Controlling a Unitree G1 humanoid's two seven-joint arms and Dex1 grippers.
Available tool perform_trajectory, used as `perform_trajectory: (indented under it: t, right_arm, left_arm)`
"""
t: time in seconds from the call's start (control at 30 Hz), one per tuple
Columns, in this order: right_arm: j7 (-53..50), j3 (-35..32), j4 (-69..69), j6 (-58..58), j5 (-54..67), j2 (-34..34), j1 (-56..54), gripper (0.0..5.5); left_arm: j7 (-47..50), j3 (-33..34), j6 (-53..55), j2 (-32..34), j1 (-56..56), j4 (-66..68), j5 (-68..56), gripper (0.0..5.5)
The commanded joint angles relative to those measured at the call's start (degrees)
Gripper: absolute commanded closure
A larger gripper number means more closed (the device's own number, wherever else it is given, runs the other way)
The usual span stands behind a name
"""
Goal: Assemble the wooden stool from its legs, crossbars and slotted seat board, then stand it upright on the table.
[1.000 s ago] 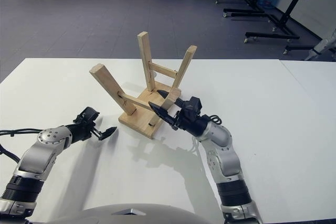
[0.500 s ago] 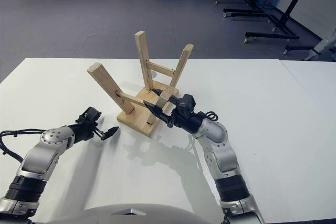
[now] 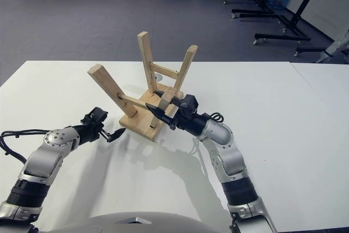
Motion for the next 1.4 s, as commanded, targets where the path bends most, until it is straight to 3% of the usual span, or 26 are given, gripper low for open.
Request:
perform_trajectory:
  t: [0.03,0.6,1.0,1.4]
  right_arm:
    - [-0.3,1.7,2.5,3.3,-2.8,-1.4,1.8,3.44]
    - [-1.4,2.1,7.0,2.2,-3.3,-0.5,1.8,3.44]
    - [-5.5,2.7,-8.1,25.4,1.6,-3.5,-6.4,3.44]
    - [-5.8,5.7,-11.9,27.3,-2.6,-6.1,-5.9,3.44]
  left_arm:
    - [-0.6,2.2,2.4,2.2,-1.1,-3.9,-0.9,0.1]
    - [-0.1,2.9,4.3,2.3,-2.1,-5.3,-1.8,0.1]
    - [0.2,2.5,4.1,1.9,-2.2,-5.0,-1.8,0.1]
    - [0.1,2.3,3.6,2.0,-1.5,-5.1,-1.6,0.1]
